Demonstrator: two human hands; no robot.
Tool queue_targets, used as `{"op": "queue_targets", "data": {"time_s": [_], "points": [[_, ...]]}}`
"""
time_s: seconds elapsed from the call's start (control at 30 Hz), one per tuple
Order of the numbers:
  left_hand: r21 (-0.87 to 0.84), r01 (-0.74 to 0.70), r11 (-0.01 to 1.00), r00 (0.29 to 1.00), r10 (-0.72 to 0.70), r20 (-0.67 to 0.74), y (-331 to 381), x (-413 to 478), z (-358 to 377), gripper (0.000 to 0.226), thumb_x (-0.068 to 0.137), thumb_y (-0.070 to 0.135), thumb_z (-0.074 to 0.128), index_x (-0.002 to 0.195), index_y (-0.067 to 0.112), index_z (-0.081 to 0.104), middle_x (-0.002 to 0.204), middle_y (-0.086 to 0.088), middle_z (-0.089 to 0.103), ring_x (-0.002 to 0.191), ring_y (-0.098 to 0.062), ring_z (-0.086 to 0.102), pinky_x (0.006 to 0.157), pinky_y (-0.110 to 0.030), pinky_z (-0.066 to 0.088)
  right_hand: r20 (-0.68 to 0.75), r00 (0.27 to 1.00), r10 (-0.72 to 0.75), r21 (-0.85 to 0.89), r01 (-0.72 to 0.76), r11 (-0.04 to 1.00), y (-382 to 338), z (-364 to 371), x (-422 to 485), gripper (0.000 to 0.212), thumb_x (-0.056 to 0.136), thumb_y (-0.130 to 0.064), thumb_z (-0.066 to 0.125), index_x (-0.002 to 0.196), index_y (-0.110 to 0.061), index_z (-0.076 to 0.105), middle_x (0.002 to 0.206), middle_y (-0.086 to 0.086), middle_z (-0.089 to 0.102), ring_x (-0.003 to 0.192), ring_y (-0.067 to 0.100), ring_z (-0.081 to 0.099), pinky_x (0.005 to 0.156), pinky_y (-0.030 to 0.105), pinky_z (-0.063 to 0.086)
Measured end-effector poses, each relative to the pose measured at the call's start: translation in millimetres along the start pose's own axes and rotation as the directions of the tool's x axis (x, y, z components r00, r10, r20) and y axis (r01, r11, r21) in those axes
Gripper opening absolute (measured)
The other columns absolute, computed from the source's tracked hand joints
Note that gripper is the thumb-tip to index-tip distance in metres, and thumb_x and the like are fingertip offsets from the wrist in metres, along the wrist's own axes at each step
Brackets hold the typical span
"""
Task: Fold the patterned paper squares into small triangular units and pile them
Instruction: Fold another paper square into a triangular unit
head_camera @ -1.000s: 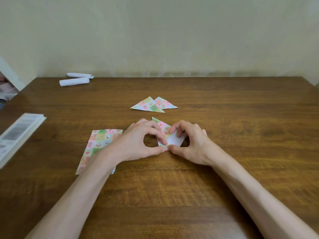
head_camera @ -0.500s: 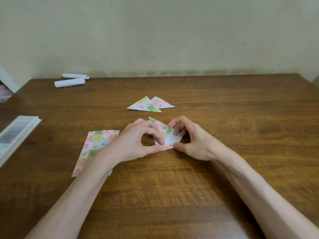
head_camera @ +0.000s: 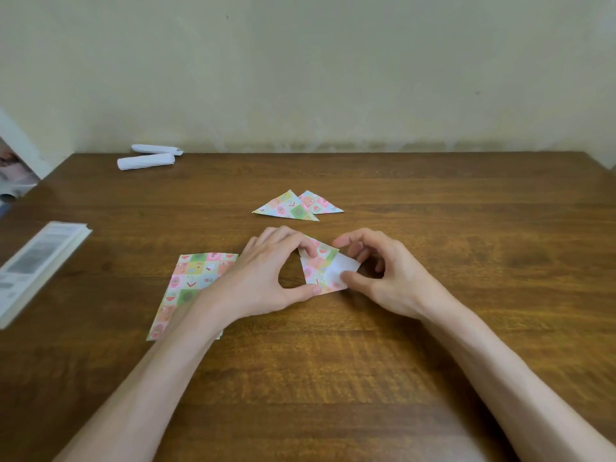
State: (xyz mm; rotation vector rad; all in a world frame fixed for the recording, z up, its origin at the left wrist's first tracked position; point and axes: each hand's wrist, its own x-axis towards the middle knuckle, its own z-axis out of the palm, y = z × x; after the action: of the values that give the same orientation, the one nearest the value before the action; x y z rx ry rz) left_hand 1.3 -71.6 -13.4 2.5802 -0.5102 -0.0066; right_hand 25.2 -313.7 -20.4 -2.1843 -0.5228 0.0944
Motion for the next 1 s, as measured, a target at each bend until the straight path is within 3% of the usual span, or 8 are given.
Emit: {"op": "queue_targets", "data": {"time_s": [0.07, 0.13, 0.3, 0.4, 0.53, 0.67, 0.83, 1.0], "points": [[0.001, -0.029, 1.000, 0.999, 0.029, -0.017, 2, -2, 0, 0.047, 0.088, 0.053, 0.074, 0.128, 0.044, 0.051, 0.132, 0.028, 0.041, 0.128, 0.007, 0.039, 0.108, -0.030, 0.035, -0.102, 0.995, -0.019, -0.056, 0.013, 0.998, 4, -3, 2, 0.040, 0.083, -0.014, 0.076, 0.112, -0.039, 0.067, 0.106, -0.010, 0.061, 0.100, 0.007, 0.059, 0.084, 0.020, 0.041], [-0.021, -0.074, 0.997, 0.997, 0.073, -0.027, 6, -3, 0, 0.051, 0.089, 0.046, 0.076, 0.132, 0.043, 0.050, 0.135, 0.028, 0.039, 0.128, 0.006, 0.044, 0.108, -0.031, 0.038, -0.122, 0.991, -0.059, -0.151, 0.040, 0.988, 4, -2, 3, 0.039, 0.084, -0.015, 0.074, 0.113, -0.039, 0.067, 0.109, -0.014, 0.060, 0.107, 0.006, 0.056, 0.094, 0.027, 0.044], [-0.156, -0.112, 0.981, 0.994, 0.109, -0.028, 12, -5, 1, 0.067, 0.087, 0.027, 0.081, 0.142, 0.040, 0.044, 0.142, 0.025, 0.040, 0.134, 0.005, 0.048, 0.109, -0.041, 0.047, -0.024, 0.998, -0.064, -0.263, 0.055, 0.963, 3, 0, 1, 0.043, 0.087, -0.024, 0.070, 0.125, -0.044, 0.063, 0.123, -0.019, 0.058, 0.121, 0.009, 0.044, 0.107, 0.042, 0.035], [-0.281, -0.104, 0.954, 0.994, 0.110, 0.003, 13, -5, 1, 0.078, 0.087, 0.014, 0.081, 0.149, 0.037, 0.040, 0.149, 0.022, 0.038, 0.138, 0.009, 0.044, 0.116, -0.037, 0.042, 0.009, 0.998, -0.069, -0.267, 0.069, 0.961, 1, -1, 0, 0.052, 0.085, -0.024, 0.069, 0.132, -0.044, 0.059, 0.133, -0.019, 0.055, 0.134, 0.008, 0.038, 0.110, 0.045, 0.032], [-0.353, -0.137, 0.926, 0.990, 0.118, -0.076, 10, 0, 5, 0.092, 0.083, 0.001, 0.082, 0.155, 0.036, 0.036, 0.160, 0.015, 0.017, 0.151, -0.004, 0.030, 0.112, -0.024, 0.045, 0.103, 0.990, -0.099, -0.210, 0.119, 0.970, -3, -2, -2, 0.069, 0.079, -0.030, 0.067, 0.144, -0.046, 0.048, 0.148, -0.021, 0.044, 0.146, 0.002, 0.026, 0.117, 0.041, 0.022], [-0.228, -0.124, 0.966, 0.985, 0.093, -0.144, 5, 1, 10, 0.090, 0.084, 0.011, 0.082, 0.155, 0.039, 0.035, 0.153, 0.016, 0.025, 0.141, -0.003, 0.041, 0.105, -0.031, 0.050, 0.173, 0.979, -0.108, -0.225, 0.146, 0.963, -3, -2, -6, 0.077, 0.076, -0.046, 0.065, 0.149, -0.047, 0.039, 0.155, -0.021, 0.035, 0.151, -0.001, 0.013, 0.119, 0.036, 0.011], [-0.071, -0.078, 0.994, 0.985, 0.066, -0.160, 6, 2, 18, 0.078, 0.086, 0.039, 0.079, 0.152, 0.038, 0.038, 0.129, 0.022, 0.047, 0.116, -0.002, 0.053, 0.103, -0.035, 0.047, 0.155, 0.981, -0.117, -0.250, 0.154, 0.956, -3, -1, -6, 0.078, 0.074, -0.063, 0.059, 0.148, -0.048, 0.039, 0.147, -0.023, 0.040, 0.147, 0.000, 0.022, 0.117, 0.033, 0.014], [0.011, -0.079, 0.997, 0.978, 0.079, -0.191, 3, 6, 23, 0.069, 0.089, 0.044, 0.075, 0.151, 0.035, 0.045, 0.107, 0.026, 0.059, 0.094, -0.005, 0.052, 0.090, -0.027, 0.046, 0.131, 0.985, -0.110, -0.302, 0.145, 0.942, 0, -3, -5, 0.072, 0.084, -0.049, 0.072, 0.148, -0.045, 0.041, 0.141, -0.023, 0.045, 0.142, 0.003, 0.027, 0.118, 0.037, 0.018]]}}
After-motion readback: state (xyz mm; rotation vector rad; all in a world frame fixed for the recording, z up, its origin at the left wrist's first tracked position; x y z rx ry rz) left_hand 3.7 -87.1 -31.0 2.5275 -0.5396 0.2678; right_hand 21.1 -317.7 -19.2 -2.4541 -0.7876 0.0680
